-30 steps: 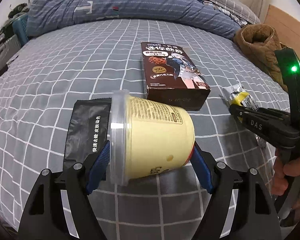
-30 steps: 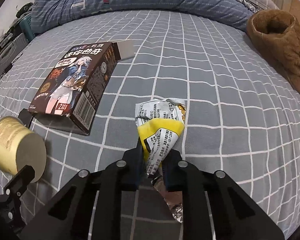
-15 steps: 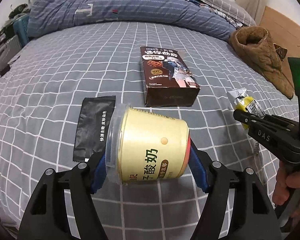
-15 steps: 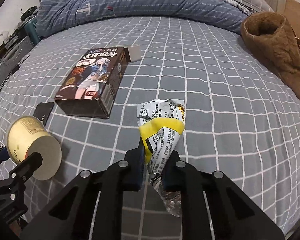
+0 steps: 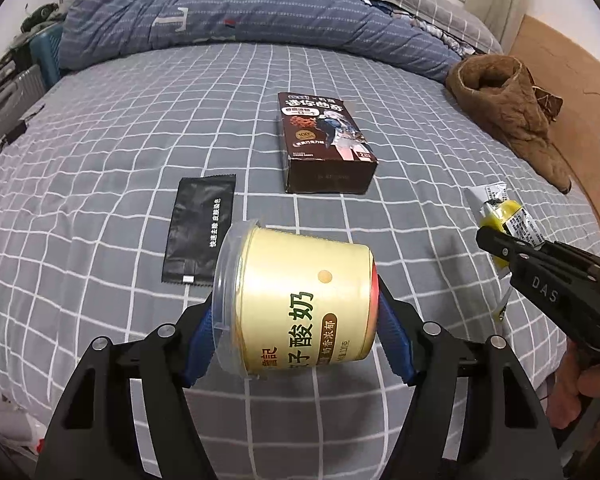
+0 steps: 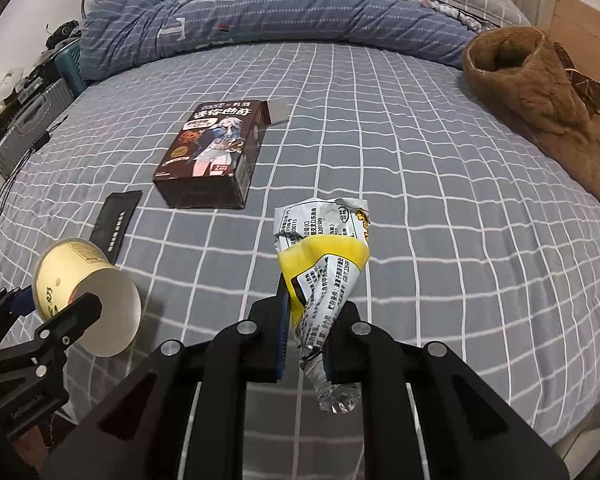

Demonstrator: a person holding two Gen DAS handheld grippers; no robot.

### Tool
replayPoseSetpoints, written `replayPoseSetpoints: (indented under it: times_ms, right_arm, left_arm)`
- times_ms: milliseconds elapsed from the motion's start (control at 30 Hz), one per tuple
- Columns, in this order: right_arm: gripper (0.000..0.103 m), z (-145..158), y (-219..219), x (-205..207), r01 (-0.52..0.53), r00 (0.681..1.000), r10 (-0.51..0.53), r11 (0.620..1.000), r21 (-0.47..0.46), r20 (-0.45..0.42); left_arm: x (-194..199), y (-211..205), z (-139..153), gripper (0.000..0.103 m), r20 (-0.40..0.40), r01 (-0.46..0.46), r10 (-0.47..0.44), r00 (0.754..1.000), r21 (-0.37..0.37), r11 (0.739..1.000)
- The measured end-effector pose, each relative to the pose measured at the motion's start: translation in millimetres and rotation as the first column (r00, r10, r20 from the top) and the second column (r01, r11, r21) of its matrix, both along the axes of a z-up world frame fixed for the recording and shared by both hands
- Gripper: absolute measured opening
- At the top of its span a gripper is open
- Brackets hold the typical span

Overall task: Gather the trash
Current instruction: 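Carry the yogurt cup and snack wrapper down over the trash bin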

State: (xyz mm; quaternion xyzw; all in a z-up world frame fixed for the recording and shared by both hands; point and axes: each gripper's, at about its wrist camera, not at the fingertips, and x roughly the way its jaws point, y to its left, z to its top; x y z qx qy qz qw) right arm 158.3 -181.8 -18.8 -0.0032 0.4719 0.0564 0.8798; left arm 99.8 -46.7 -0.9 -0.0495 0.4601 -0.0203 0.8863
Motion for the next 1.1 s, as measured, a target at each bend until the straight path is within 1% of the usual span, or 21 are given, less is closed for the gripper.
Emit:
replayPoseSetpoints:
  times_ms: [133,400,767,1100]
  right_arm:
    - [0.013,10.8,1.9,-18.4,0.01,1.0,-0.01,1.0,0.018,0.01]
    - [0.013,32.3,13.3,-52.9,0.003,0.999,-0.004,1.0,0.017,0.036]
    - [0.013,46.3,29.7,-89.8,-0.01,0.999,0.008,0.999,0.04,0.042]
    - [0.013,54.6,34.0,-119.5,-0.01,0.999,0.008,0.998,0.056,0.044]
  left_arm:
    - [-10.4,1.0,7.4,0.067,0.004,0.004,-0.004,1.0,0.0,1.0]
    - [-33.0,4.8,24.4,0.067,0.017,0.013,-0.013,1.0,-0.004,1.0]
    - [-66.1,9.6,38.3,0.067,0.022,0.025,-0.025,0.999,0.01,1.0]
    - [-91.2,16.0,47.2,0.067,0.024,0.019,-0.02,1.0,0.016,1.0]
